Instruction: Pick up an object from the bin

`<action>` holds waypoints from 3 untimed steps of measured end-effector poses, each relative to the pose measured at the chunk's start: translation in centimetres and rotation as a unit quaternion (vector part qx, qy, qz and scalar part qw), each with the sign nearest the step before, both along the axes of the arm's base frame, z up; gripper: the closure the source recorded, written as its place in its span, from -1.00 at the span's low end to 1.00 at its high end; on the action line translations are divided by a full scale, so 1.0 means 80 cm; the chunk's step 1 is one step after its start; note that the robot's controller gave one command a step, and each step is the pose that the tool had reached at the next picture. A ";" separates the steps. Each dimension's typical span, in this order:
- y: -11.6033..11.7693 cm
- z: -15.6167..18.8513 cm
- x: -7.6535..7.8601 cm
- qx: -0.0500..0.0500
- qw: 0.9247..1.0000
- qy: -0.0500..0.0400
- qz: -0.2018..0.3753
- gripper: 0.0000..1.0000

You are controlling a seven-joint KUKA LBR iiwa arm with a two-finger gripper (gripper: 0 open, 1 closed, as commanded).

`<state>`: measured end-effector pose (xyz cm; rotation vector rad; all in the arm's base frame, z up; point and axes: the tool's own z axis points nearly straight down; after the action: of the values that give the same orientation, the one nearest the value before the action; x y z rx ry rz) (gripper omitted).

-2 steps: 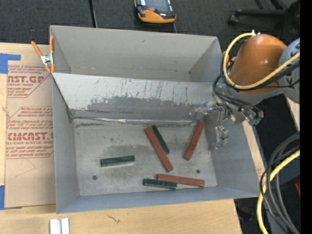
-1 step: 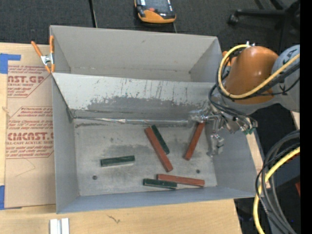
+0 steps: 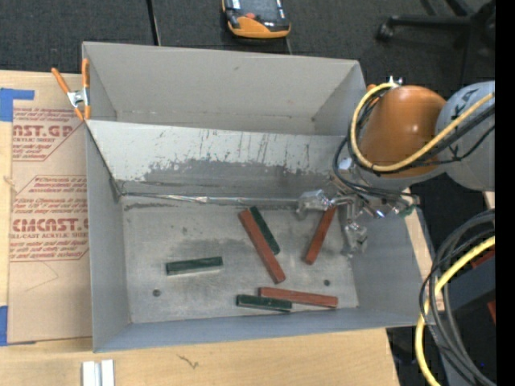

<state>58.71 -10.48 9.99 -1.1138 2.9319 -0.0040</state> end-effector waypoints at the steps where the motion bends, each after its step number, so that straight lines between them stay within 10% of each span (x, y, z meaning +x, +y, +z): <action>1: -0.003 -0.035 0.001 0.002 1.000 0.002 0.027 1.00; 3: -0.003 -0.032 0.000 0.002 1.000 0.003 0.027 1.00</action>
Offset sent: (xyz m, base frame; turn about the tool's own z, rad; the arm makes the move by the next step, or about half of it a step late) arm 0.0000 0.0000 0.0000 0.0000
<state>58.70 -10.69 7.43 -1.1935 2.9041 0.0047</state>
